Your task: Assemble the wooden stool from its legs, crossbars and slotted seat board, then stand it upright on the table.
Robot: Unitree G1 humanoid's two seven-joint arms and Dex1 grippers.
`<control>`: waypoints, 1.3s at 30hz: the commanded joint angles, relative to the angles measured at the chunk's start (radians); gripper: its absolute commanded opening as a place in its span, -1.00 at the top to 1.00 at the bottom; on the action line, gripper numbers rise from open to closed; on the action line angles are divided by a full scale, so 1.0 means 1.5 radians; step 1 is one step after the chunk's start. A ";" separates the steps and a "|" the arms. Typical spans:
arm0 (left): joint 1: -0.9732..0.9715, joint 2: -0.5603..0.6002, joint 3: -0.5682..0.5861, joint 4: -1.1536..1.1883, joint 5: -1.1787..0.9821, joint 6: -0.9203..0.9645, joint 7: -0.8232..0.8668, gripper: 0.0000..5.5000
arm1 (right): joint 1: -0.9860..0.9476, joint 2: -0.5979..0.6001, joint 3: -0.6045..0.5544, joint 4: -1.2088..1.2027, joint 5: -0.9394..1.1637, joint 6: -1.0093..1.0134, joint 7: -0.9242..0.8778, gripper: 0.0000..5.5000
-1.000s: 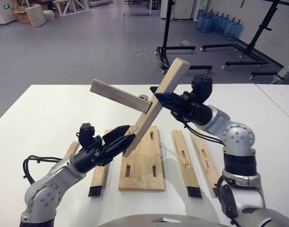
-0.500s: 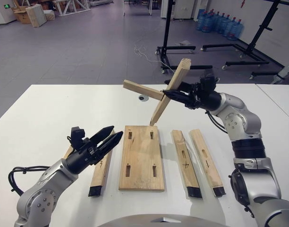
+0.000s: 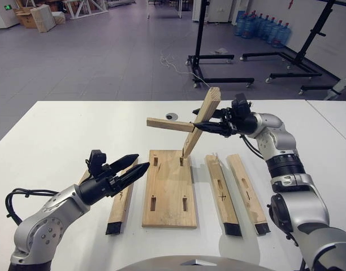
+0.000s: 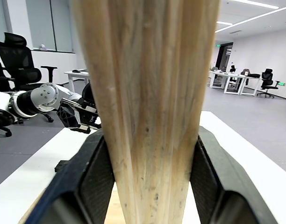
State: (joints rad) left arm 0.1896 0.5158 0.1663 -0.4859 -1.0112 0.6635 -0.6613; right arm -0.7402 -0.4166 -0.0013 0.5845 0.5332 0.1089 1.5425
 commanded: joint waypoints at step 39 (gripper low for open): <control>0.010 0.005 -0.021 0.035 0.078 -0.006 -0.054 -0.47 | -0.094 0.049 0.036 0.232 -0.067 -0.091 0.047 0.26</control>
State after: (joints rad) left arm 0.2047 0.5245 0.1406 -0.4431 -0.9099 0.6601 -0.7401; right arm -0.8443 -0.3402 0.0437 0.9211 0.4495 -0.0227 1.6113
